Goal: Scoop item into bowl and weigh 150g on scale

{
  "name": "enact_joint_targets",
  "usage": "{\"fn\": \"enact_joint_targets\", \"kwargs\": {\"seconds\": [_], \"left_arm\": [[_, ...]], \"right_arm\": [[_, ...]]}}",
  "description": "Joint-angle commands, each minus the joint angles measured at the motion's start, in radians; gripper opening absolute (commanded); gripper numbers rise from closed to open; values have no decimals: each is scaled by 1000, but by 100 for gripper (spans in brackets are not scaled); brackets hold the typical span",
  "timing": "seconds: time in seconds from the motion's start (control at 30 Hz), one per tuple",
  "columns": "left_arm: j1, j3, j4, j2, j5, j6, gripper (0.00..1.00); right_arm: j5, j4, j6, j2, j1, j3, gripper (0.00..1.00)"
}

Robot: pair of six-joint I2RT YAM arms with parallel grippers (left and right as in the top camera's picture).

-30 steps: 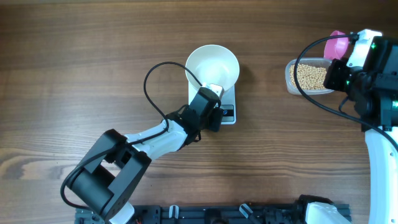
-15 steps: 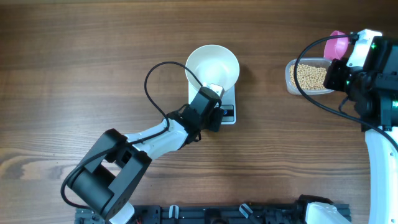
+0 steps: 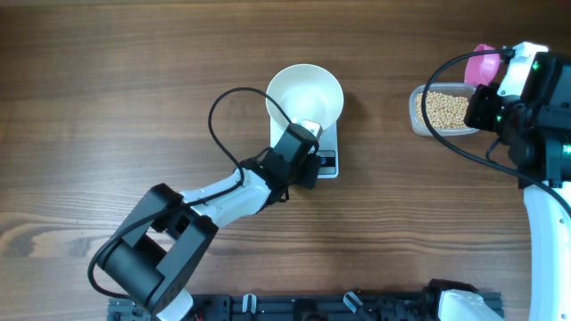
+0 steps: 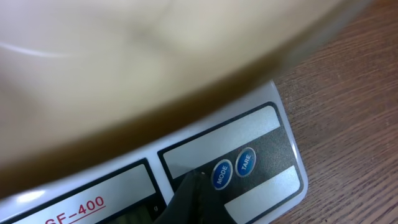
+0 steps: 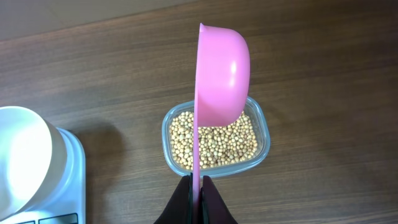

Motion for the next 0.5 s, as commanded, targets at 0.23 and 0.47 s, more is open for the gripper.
{"fn": "enact_joint_targets", "kwargs": {"seconds": [0.23,0.47], "left_arm": [[6,-35,-49,64,-26,-2,4],[6,-35,-48,88,-26,-2,4]], "right_arm": [[-13,-8,-2,6,-4,21,4],[-13,-11,-2,4,-4,21,4]]}}
